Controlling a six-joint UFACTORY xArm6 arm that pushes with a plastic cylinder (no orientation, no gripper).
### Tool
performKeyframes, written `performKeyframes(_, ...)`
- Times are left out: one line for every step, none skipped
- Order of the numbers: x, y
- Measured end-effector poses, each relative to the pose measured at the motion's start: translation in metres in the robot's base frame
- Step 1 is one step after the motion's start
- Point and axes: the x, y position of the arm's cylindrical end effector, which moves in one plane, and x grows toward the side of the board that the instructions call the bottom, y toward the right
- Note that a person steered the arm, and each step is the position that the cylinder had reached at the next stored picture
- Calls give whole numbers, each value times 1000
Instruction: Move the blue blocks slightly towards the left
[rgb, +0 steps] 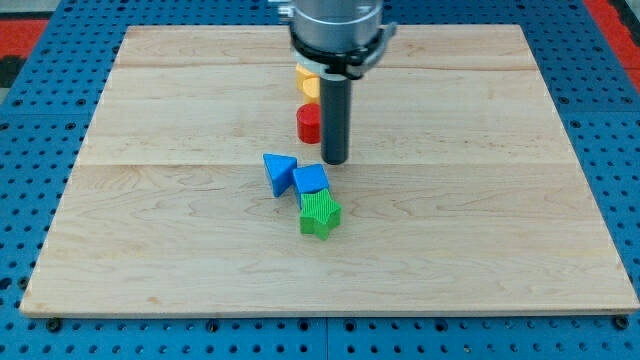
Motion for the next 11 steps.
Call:
performKeyframes(28, -2)
performKeyframes(31, 41)
performKeyframes(49, 25)
performKeyframes(51, -24)
performKeyframes(34, -60)
performKeyframes(30, -59)
performKeyframes(30, -64)
performKeyframes(18, -103)
performKeyframes(6, -41)
performKeyframes(-1, 93)
performKeyframes(-80, 98)
